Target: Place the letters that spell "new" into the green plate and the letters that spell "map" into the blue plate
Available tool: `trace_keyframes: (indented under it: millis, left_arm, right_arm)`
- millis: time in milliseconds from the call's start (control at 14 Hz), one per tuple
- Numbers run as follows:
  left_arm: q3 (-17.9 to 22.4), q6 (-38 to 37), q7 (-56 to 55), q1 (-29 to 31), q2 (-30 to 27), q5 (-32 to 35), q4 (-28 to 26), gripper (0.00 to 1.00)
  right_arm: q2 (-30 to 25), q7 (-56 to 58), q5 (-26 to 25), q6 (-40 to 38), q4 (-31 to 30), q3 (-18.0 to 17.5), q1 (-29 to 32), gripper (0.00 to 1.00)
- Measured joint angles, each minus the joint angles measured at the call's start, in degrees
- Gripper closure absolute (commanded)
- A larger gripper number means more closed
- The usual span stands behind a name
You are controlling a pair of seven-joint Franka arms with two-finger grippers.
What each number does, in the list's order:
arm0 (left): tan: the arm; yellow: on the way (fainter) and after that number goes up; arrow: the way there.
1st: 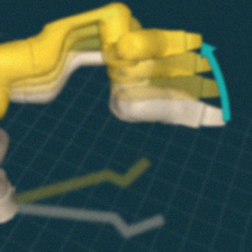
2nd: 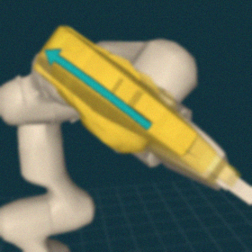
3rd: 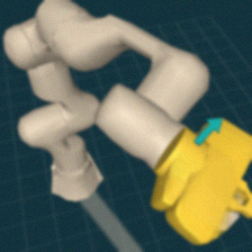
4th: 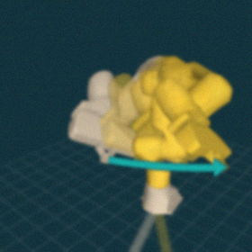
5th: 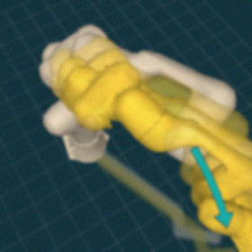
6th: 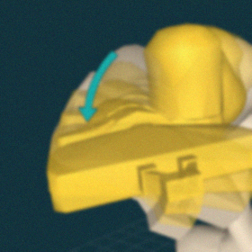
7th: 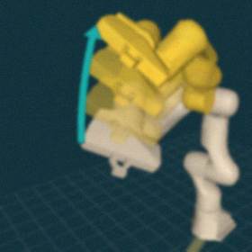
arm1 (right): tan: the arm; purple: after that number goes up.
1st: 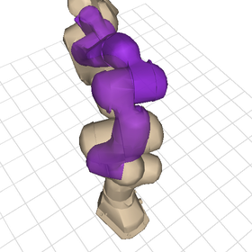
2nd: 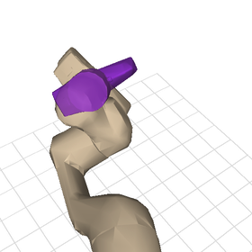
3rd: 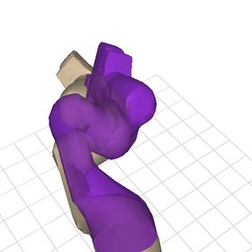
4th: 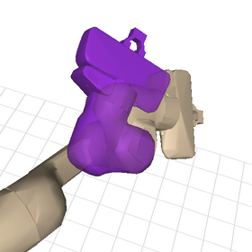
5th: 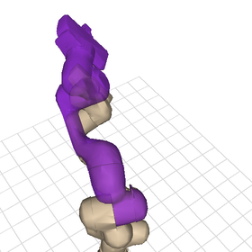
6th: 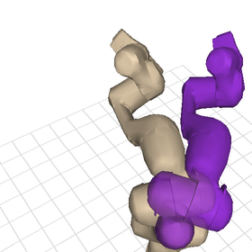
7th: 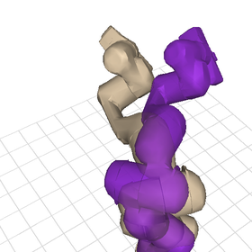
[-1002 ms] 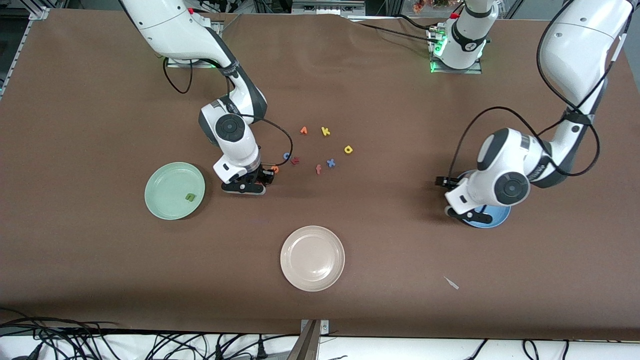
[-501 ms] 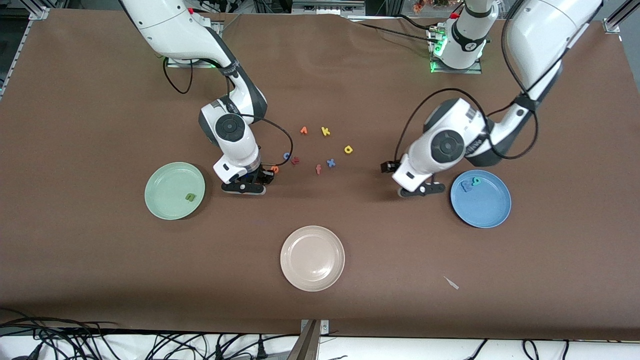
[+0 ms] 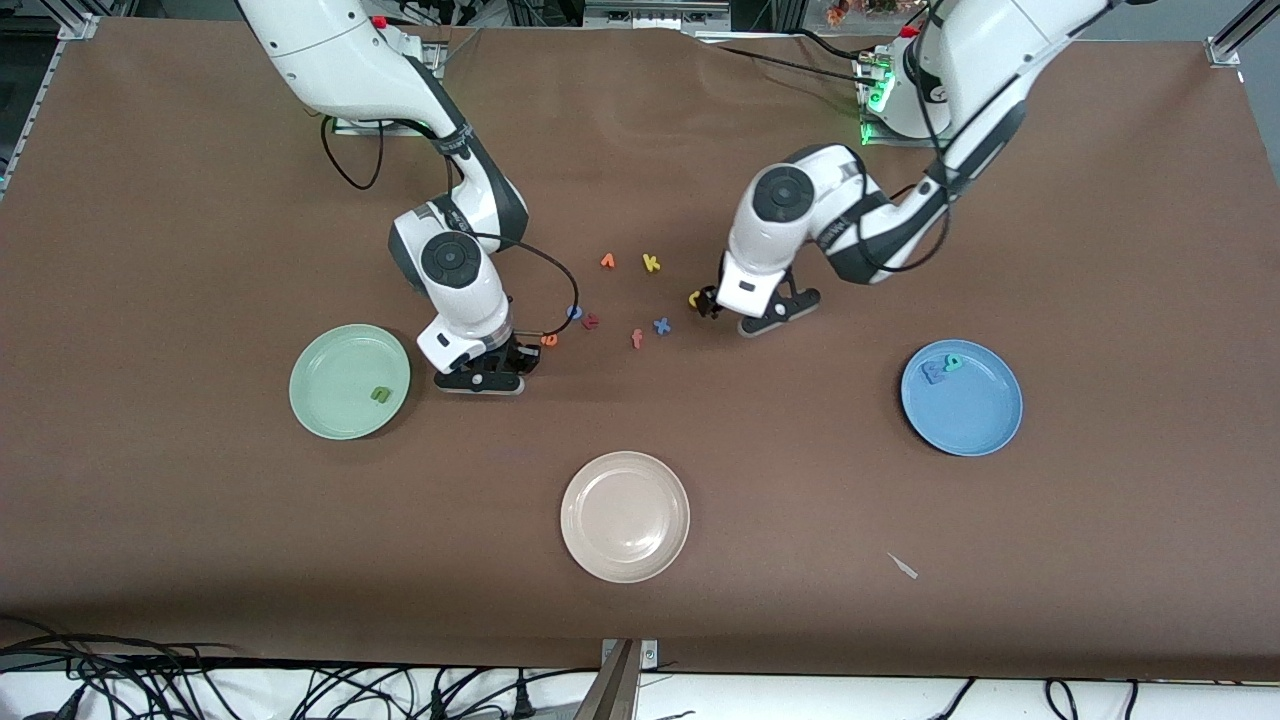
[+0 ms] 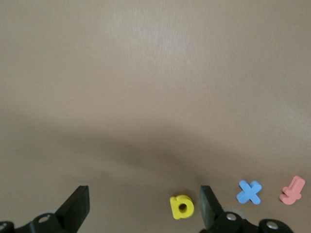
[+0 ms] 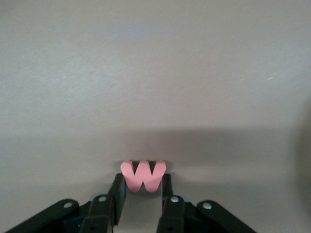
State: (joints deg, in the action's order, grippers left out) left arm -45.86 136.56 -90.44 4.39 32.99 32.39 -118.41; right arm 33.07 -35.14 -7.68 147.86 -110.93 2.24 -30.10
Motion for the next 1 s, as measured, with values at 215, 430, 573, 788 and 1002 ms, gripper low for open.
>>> trace_keyframes:
  millis: [215,430,573,788,1002]
  left_arm:
    - [0.31,0.98,-10.61,-2.77,3.75,6.32,1.36,0.01]
    - [0.59,1.17,-13.03,-3.81,7.18,7.22,4.21,0.07]
    - [1.54,1.17,-13.98,-5.08,8.43,7.22,5.88,0.13]
    - [4.77,1.17,-15.08,-9.06,9.22,7.22,7.11,0.26]
    - [5.24,1.17,-15.47,-10.07,9.41,7.22,7.27,0.37]
  right_arm:
    - [-2.63,7.95,0.04,-8.07,2.47,3.32,0.50,0.70]
    - [-5.42,18.07,0.10,-13.30,3.42,5.15,3.34,0.70]
    - [-6.39,25.56,0.21,-14.88,3.08,5.58,6.99,0.70]
    - [-7.03,33.76,2.47,-13.19,-0.27,5.74,12.26,0.68]
    - [-7.15,35.31,3.23,-5.19,-6.47,5.72,13.65,0.33]
